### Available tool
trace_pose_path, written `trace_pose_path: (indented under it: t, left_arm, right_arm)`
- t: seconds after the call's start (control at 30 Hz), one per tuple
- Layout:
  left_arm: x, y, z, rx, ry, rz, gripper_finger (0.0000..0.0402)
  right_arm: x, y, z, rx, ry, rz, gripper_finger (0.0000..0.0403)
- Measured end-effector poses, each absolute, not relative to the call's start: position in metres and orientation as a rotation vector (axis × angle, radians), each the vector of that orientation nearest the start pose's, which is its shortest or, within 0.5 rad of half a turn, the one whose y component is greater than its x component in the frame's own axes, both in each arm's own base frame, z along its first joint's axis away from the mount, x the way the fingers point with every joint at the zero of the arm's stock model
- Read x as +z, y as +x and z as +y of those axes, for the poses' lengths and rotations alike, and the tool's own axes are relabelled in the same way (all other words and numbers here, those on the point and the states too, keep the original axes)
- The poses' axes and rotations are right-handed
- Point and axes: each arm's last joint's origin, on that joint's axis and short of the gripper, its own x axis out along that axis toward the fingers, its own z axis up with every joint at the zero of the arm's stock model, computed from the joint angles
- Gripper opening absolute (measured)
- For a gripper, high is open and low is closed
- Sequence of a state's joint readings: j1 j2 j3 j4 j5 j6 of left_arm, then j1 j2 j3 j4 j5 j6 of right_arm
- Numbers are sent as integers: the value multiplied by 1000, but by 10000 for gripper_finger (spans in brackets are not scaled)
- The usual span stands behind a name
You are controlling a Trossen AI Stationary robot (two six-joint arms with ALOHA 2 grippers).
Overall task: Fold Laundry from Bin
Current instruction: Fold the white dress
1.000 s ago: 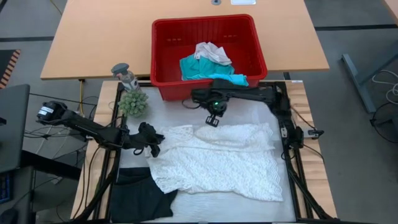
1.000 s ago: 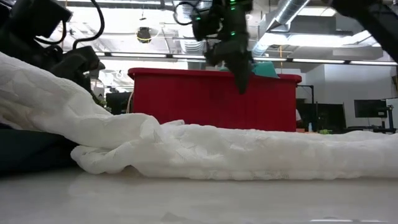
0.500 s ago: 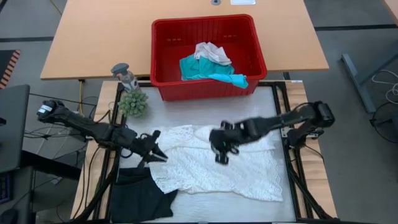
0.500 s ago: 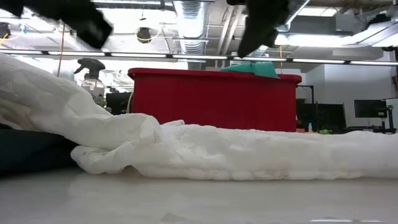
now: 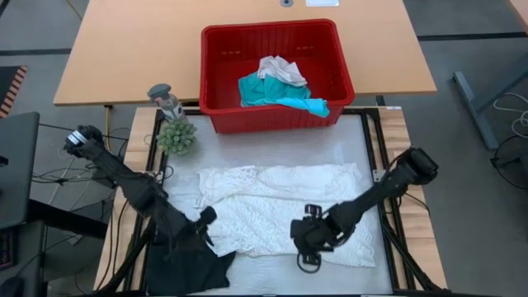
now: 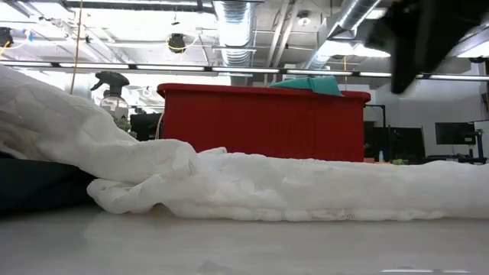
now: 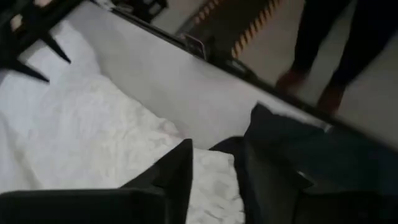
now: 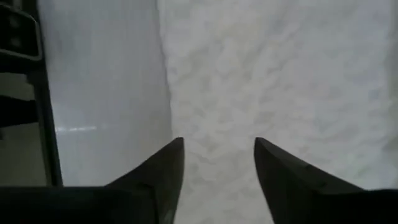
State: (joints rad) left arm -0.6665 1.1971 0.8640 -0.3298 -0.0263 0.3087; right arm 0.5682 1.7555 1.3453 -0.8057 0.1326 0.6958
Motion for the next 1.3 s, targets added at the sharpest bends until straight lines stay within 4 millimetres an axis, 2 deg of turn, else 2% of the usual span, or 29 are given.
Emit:
trace_pose_path:
  t: [0.07, 0.17, 0.4, 0.5, 0.7, 0.87, 1.1, 1.3]
  left_arm:
    - [257, 205, -165, -708, 626, 571, 165]
    - [242, 217, -180, -661, 724, 632, 187]
    - [202, 223, -211, -592, 1068, 697, 194]
    - [196, 224, -216, -538, 1108, 691, 194]
    - [199, 227, -214, -410, 1156, 667, 191]
    - [198, 226, -216, -506, 1170, 662, 141]
    - [197, 225, -217, -542, 1132, 665, 13]
    - [198, 226, -216, -487, 1103, 674, 2]
  right_arm:
    - [224, 294, 193, -48, 200, 1222, 245]
    - [220, 289, 204, -55, 214, 1234, 250]
    - [215, 271, 221, -136, 255, 1238, 244]
    - [215, 268, 226, -146, 281, 1231, 244]
    - [215, 260, 235, -161, 319, 1234, 244]
    - [215, 257, 238, -179, 338, 1225, 244]
    - [215, 255, 240, -212, 370, 1209, 243]
    - [215, 255, 239, -226, 386, 1209, 243]
